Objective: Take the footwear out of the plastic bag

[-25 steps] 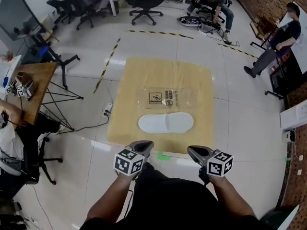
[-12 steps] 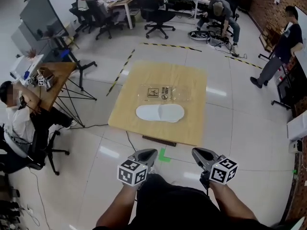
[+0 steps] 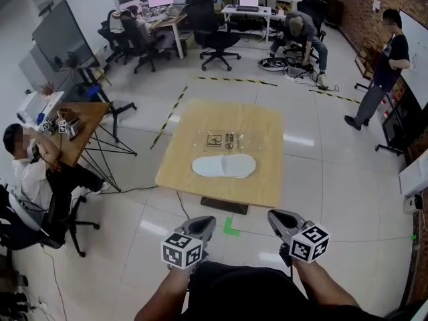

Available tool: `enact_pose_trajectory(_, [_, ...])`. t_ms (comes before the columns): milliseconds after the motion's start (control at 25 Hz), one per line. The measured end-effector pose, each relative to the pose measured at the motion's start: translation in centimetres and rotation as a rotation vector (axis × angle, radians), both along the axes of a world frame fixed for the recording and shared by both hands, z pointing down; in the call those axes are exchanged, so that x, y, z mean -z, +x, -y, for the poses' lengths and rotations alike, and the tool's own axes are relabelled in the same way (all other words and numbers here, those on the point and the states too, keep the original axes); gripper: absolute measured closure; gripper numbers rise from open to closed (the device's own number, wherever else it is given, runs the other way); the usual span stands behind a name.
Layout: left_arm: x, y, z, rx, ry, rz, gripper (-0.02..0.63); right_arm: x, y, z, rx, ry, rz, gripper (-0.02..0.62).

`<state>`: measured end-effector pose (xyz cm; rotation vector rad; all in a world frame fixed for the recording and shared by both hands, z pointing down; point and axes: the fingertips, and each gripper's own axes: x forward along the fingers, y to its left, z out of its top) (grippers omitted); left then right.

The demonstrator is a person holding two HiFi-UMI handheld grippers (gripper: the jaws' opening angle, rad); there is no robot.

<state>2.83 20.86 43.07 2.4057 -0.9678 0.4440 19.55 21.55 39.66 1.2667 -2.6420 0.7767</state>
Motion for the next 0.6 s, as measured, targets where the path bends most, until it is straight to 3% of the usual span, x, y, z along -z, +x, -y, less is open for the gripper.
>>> enact_pose_trajectory(280, [2.6,-4.1,2.0,-0.052,0.043,0.027,0.598,0.7,-3.0,0.7,-0.074,-0.011,-0.015,0.595])
enact_pose_trajectory(600, [2.7,-8.6,3.5,-0.079,-0.012,0.005,0.600,0.8,-6.5,1.1,-0.154,-0.060,-0.042,0.595])
